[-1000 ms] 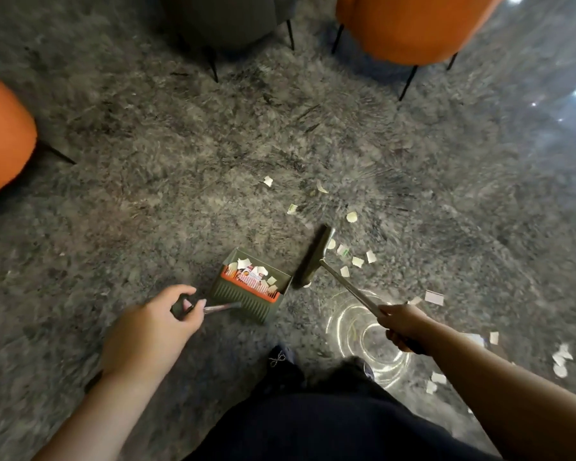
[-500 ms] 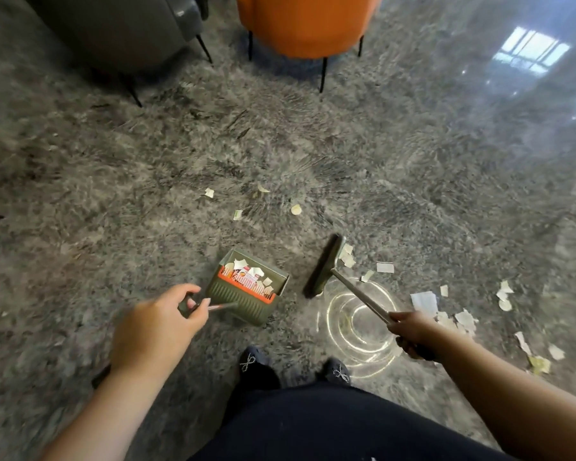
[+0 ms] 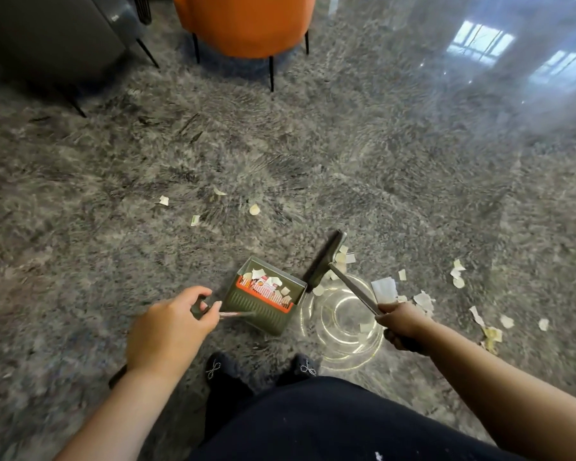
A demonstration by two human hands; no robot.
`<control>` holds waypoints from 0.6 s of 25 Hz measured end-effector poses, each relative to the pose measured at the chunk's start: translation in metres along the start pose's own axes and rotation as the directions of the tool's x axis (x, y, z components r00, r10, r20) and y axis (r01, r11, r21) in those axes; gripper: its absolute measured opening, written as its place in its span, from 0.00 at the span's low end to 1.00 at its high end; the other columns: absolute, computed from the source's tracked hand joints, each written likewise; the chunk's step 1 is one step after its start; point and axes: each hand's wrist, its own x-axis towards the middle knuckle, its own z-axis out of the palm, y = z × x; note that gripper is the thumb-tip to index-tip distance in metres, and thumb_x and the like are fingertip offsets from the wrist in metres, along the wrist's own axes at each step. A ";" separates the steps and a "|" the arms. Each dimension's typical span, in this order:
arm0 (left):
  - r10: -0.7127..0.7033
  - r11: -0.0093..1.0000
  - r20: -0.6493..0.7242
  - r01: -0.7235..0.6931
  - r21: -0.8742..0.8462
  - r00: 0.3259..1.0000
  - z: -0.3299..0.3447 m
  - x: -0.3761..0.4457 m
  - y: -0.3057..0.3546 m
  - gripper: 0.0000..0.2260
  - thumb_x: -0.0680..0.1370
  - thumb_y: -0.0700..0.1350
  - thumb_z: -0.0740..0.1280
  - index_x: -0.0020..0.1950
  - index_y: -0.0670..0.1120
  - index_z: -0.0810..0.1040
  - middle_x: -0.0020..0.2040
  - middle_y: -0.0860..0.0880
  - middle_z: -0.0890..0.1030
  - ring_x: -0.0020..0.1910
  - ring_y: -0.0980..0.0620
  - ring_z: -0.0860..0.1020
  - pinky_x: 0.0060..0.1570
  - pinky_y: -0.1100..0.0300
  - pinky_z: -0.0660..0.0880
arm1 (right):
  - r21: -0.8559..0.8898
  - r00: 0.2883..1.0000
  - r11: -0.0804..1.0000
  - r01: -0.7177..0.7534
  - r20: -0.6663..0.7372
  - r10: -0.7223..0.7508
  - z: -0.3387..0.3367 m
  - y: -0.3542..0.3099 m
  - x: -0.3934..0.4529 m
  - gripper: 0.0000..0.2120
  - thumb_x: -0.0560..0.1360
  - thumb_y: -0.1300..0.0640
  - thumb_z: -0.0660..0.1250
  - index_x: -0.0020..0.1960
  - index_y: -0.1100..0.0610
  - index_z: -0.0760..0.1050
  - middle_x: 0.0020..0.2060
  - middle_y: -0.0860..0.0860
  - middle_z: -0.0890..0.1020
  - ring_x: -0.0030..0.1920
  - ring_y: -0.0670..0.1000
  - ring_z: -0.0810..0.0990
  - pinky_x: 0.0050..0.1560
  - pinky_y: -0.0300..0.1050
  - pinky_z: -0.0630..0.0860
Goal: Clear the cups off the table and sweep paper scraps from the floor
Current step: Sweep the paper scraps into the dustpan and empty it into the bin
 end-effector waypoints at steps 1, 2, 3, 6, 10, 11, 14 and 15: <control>0.010 1.000 -0.003 -0.010 0.000 1.000 0.001 -0.001 0.004 0.09 0.69 0.55 0.75 0.48 0.57 0.83 0.30 0.50 0.81 0.31 0.43 0.78 0.29 0.61 0.66 | -0.002 1.000 1.000 0.013 -0.004 -0.013 -0.002 0.000 -0.002 0.15 0.79 0.62 0.62 0.63 0.48 0.73 0.25 0.52 0.69 0.19 0.47 0.65 0.21 0.34 0.62; 0.018 1.000 -0.009 -0.018 -0.002 1.000 0.002 -0.001 0.008 0.09 0.69 0.55 0.75 0.47 0.56 0.83 0.30 0.50 0.81 0.31 0.43 0.78 0.29 0.61 0.65 | -0.005 0.999 0.999 0.032 -0.003 -0.032 -0.003 -0.002 -0.004 0.17 0.79 0.61 0.62 0.65 0.47 0.72 0.23 0.52 0.68 0.20 0.47 0.64 0.21 0.34 0.61; 0.017 1.000 -0.011 -0.017 -0.004 1.000 0.001 0.000 0.010 0.09 0.69 0.54 0.75 0.47 0.56 0.83 0.30 0.50 0.81 0.31 0.43 0.78 0.29 0.61 0.65 | -0.004 0.999 0.999 0.054 0.004 -0.054 -0.005 -0.005 -0.005 0.18 0.79 0.60 0.62 0.66 0.47 0.72 0.23 0.52 0.68 0.21 0.48 0.63 0.22 0.35 0.60; -0.010 1.000 -0.013 0.009 -0.016 1.000 -0.005 0.005 0.010 0.09 0.69 0.54 0.75 0.48 0.56 0.83 0.30 0.51 0.81 0.30 0.43 0.78 0.27 0.61 0.68 | 0.003 0.994 0.994 0.106 0.030 -0.106 -0.005 -0.026 -0.010 0.21 0.79 0.60 0.61 0.71 0.49 0.68 0.23 0.52 0.67 0.21 0.47 0.63 0.21 0.35 0.60; -0.104 0.993 -0.002 0.104 -0.064 0.995 -0.021 0.021 -0.006 0.10 0.71 0.56 0.73 0.50 0.57 0.82 0.30 0.53 0.79 0.30 0.46 0.78 0.29 0.58 0.75 | -0.007 0.987 0.990 0.141 0.077 -0.140 0.015 -0.071 -0.011 0.22 0.80 0.60 0.62 0.73 0.50 0.65 0.26 0.53 0.68 0.24 0.47 0.64 0.23 0.37 0.61; -0.109 0.993 -0.028 0.107 -0.055 0.994 -0.026 0.025 -0.012 0.09 0.70 0.56 0.73 0.49 0.57 0.82 0.28 0.55 0.77 0.29 0.47 0.76 0.27 0.60 0.72 | -0.020 0.985 0.989 0.150 0.091 -0.147 0.024 -0.082 -0.012 0.22 0.80 0.60 0.62 0.73 0.49 0.65 0.26 0.53 0.68 0.24 0.48 0.64 0.23 0.38 0.61; -0.128 0.992 -0.091 0.125 -0.033 0.988 -0.042 0.047 -0.040 0.09 0.70 0.56 0.74 0.48 0.56 0.82 0.24 0.58 0.70 0.24 0.49 0.72 0.24 0.64 0.65 | -0.067 0.973 0.979 0.193 0.141 -0.182 0.058 -0.124 -0.009 0.21 0.80 0.59 0.61 0.71 0.48 0.67 0.27 0.53 0.68 0.25 0.48 0.64 0.25 0.39 0.60; -0.146 0.989 -0.094 0.143 -0.034 0.985 -0.047 0.055 -0.053 0.09 0.70 0.56 0.73 0.48 0.57 0.82 0.24 0.57 0.72 0.25 0.49 0.73 0.24 0.63 0.66 | -0.082 0.969 0.975 0.205 0.155 -0.191 0.071 -0.139 -0.007 0.21 0.80 0.59 0.61 0.71 0.48 0.67 0.26 0.53 0.68 0.25 0.47 0.64 0.24 0.38 0.60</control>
